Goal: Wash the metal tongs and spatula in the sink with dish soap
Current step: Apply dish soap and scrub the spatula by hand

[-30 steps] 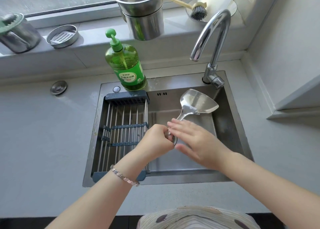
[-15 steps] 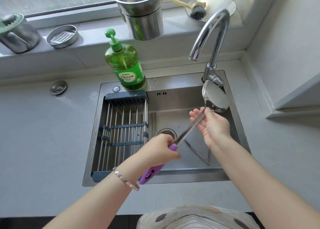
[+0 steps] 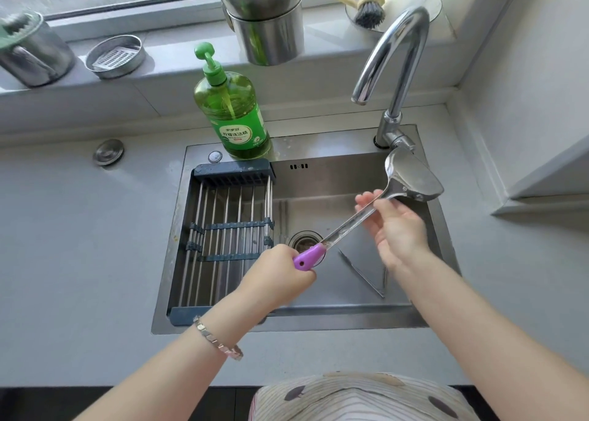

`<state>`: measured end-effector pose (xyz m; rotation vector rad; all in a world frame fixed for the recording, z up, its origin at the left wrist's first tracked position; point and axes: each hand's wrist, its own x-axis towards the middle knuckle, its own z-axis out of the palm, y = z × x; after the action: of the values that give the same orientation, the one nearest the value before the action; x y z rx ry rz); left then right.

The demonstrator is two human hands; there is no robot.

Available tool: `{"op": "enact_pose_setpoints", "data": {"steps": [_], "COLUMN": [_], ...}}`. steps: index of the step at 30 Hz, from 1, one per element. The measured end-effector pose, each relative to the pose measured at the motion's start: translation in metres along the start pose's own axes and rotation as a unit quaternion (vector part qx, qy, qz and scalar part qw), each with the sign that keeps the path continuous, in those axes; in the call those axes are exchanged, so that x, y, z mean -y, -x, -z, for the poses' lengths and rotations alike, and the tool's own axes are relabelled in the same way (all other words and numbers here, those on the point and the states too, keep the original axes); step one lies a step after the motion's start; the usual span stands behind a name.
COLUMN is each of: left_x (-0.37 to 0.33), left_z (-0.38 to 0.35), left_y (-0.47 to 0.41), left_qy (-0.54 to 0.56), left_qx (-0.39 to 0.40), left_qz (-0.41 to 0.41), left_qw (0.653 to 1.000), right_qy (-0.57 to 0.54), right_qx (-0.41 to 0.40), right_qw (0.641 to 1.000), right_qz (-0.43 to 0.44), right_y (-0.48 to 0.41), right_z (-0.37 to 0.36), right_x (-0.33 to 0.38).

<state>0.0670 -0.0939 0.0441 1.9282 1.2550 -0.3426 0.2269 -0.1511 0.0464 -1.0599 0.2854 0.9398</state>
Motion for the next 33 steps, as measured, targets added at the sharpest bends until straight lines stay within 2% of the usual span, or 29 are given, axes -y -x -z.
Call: {"op": "enact_pose_setpoints", "data": {"steps": [5,9,13,17,21,26,30,33], "left_x": [-0.006,-0.006,-0.009,-0.006,-0.004,-0.001,0.001,0.004], "left_z": [0.002,0.006,0.009,0.013,0.012,0.014,0.016,0.020], "left_y": [0.000,-0.002,-0.001,-0.001,0.000,-0.001,0.000,0.001], "left_qy": [0.025,0.034,0.025,0.018,-0.011,-0.045,-0.076,-0.131], "left_qx": [0.024,0.031,0.023,0.025,0.027,0.007,0.002,-0.010], "left_qz": [0.005,0.018,0.008,0.004,-0.011,-0.018,-0.030,-0.049], "left_qw": [0.999,0.999,0.999,1.000,1.000,0.999,0.997,0.990], "right_qy": [0.098,0.003,0.096,0.030,0.148,0.148,0.293,0.340], "right_qx": [0.106,0.069,0.122,0.092,0.157,0.143,0.177,0.163], "right_qw": [0.985,0.996,0.985,0.993,0.970,0.974,0.932,0.913], "right_qz": [-0.099,-0.051,-0.081,-0.062,-0.112,-0.098,-0.117,-0.154], "right_y": [0.031,0.013,0.034,0.020,0.032,0.024,0.032,0.026], "right_z": [-0.002,-0.004,-0.008,-0.006,-0.003,-0.002,-0.003,0.000], "right_x": [-0.024,-0.009,-0.028,-0.013,-0.025,-0.013,-0.021,-0.014]}}
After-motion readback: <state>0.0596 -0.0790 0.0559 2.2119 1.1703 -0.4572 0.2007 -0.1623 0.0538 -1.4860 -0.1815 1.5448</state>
